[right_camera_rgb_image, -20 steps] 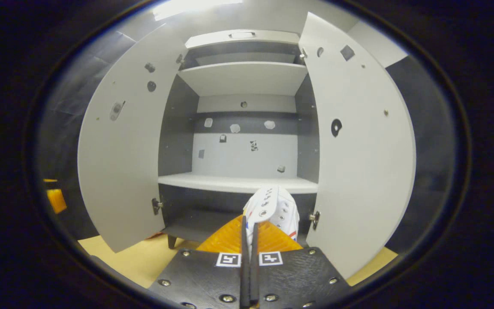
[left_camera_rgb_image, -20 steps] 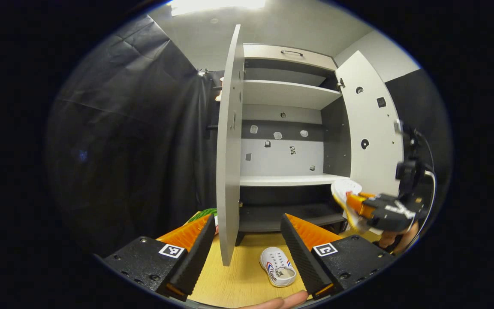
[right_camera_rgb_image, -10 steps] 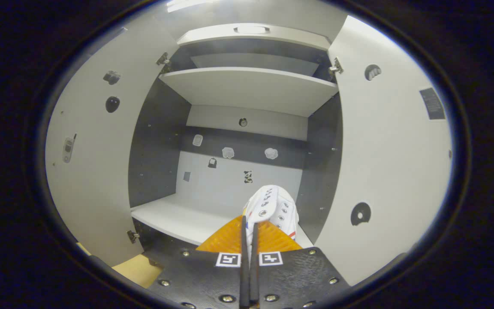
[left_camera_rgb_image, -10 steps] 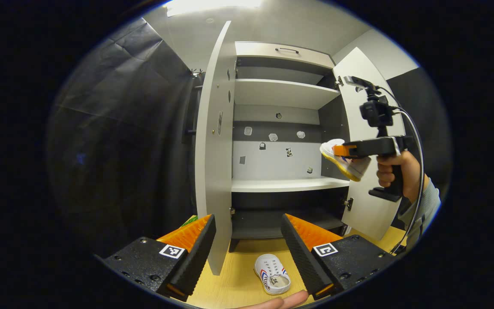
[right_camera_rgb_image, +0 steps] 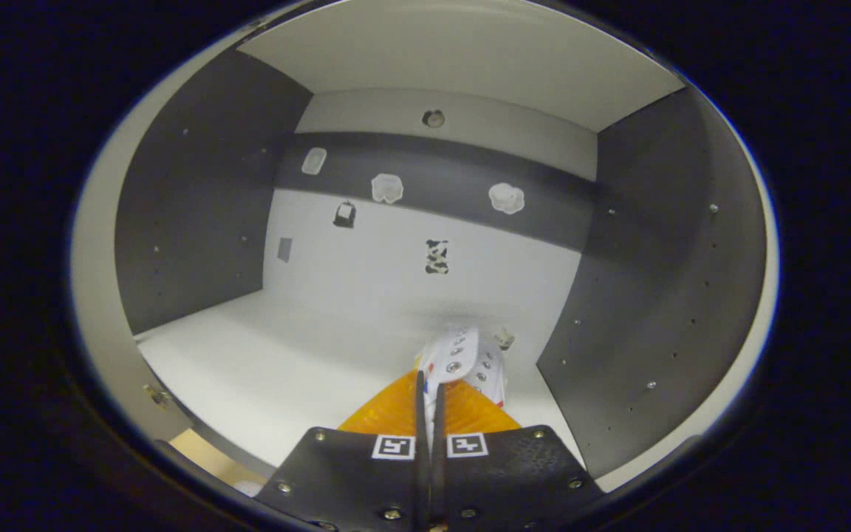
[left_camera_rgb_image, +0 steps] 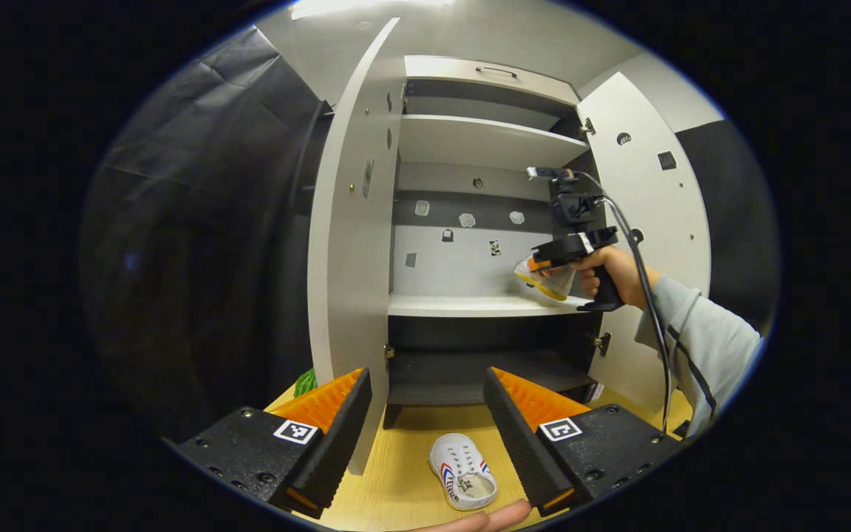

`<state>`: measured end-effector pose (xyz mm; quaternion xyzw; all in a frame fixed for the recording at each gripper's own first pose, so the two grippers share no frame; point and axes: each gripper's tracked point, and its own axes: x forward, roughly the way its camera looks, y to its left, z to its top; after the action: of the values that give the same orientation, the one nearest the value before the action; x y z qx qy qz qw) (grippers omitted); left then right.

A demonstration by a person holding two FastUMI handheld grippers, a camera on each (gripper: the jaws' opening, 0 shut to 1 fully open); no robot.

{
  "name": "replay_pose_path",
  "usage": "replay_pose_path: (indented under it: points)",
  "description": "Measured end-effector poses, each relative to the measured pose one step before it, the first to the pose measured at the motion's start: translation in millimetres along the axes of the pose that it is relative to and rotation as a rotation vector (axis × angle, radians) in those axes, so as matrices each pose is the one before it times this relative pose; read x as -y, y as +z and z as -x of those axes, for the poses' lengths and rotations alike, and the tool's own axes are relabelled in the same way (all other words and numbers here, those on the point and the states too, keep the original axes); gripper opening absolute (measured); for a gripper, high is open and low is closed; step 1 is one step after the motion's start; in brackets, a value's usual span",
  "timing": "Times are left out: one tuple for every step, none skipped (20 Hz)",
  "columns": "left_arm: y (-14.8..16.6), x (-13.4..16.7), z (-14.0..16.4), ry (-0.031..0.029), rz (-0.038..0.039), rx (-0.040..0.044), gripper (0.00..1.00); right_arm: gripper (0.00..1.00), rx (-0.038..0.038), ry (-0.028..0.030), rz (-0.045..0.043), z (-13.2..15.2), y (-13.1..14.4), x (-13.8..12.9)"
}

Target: Grab one shoe with the right hand and put it into the shoe cabinet, grab the other shoe with the left hand and put it into the shoe cabinet; then close the right door with the right hand and the left door with the left hand.

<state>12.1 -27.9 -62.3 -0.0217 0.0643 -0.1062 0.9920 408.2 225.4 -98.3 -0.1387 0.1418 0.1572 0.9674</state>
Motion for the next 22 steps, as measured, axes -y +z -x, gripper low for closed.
replay_pose_path:
  points:
    - [-0.85,-1.22,-1.07,0.00107,-0.00904,-0.00198,0.94,0.01,-0.00926,0.00166,0.00403,-7.24,-2.83,0.43]
    - [-0.96,-0.53,-0.96,-0.00073,-0.00638,-0.00295,0.94,0.02,-0.00316,0.00687,-0.01719,-3.74,-0.78,0.28]
    - [-1.75,0.17,-0.84,-0.00435,-0.00099,-0.00687,0.94,0.01,-0.00295,-0.00116,-0.01571,-0.82,-0.39,2.97]
    - [-1.20,1.42,-0.36,-0.00491,0.00692,-0.00678,0.93,0.02,-0.00434,0.00131,-0.01825,-2.42,-0.86,2.00]
    - [-2.59,1.63,0.83,-0.00134,0.00807,-0.00979,0.93,0.02,-0.00887,-0.00016,-0.01711,-1.38,-2.05,0.93]
    - [-1.48,1.08,0.49,0.00140,0.00676,-0.00585,0.94,0.02,-0.00406,-0.00069,-0.01999,-0.10,-0.80,0.74]
    - [-1.89,0.84,-0.34,-0.00264,0.00430,-0.00552,0.94,0.02,-0.00183,-0.02436,-0.02847,1.84,1.37,5.23]
    - [-2.10,0.98,0.42,-0.00293,0.00713,-0.01033,0.94,0.07,0.02614,-0.02758,-0.01757,2.76,4.27,4.77]
    - [-2.27,1.78,0.93,-0.00524,0.01200,-0.00700,0.92,0.16,0.03898,-0.03763,0.00174,5.65,8.15,9.69]
    - [-1.73,2.74,1.09,-0.01012,0.01623,-0.00463,0.94,0.39,0.04327,-0.03083,0.01344,8.95,8.93,5.87]
    - [-2.60,4.08,0.52,-0.01391,0.01951,-0.00616,0.94,0.61,0.03354,-0.00617,0.01102,12.41,7.88,0.39]
    - [-1.66,3.36,1.09,-0.00954,0.01331,-0.00362,0.94,0.84,0.01979,-0.00477,0.00771,14.47,5.35,0.02]
    - [-3.22,0.33,1.18,0.00014,0.00582,-0.01094,0.94,0.87,0.00926,0.01582,-0.00150,17.79,2.97,-6.73]
    - [-1.35,0.68,1.73,0.00036,-0.00459,-0.00100,0.94,0.94,0.01891,0.00906,-0.00652,20.29,2.90,-1.87]
    - [-0.35,-2.38,1.09,0.00522,-0.01682,0.00093,0.93,0.92,0.02558,0.00233,-0.00291,20.45,5.53,-1.79]
    - [0.19,-2.68,0.89,0.00394,-0.02875,-0.00119,0.92,0.92,0.02688,0.00012,0.00251,19.87,2.77,-3.08]
    - [-1.98,-5.95,1.26,0.01068,-0.02971,-0.00112,0.91,0.92,0.02752,0.01340,0.00129,23.76,4.36,-4.14]
    - [-0.10,-5.57,1.12,0.01496,-0.02029,0.00012,0.92,0.92,0.01671,0.01165,0.00303,24.88,1.93,-5.79]
    - [1.00,-1.67,0.69,0.00582,-0.00729,0.00797,0.91,0.93,0.01114,0.00360,0.00296,25.33,1.36,-3.48]
    - [-1.36,1.29,-1.05,-0.00540,0.00520,0.00314,0.91,0.91,0.01128,-0.00352,0.00309,26.31,0.66,-0.78]
    - [-4.20,3.67,0.21,-0.00984,0.01060,-0.01056,0.91,0.93,0.01536,-0.01878,-0.00183,25.14,1.32,3.55]
    - [-6.17,3.77,1.03,-0.01128,0.01500,-0.02242,0.91,0.93,0.01377,-0.01933,-0.01157,22.09,0.94,4.66]
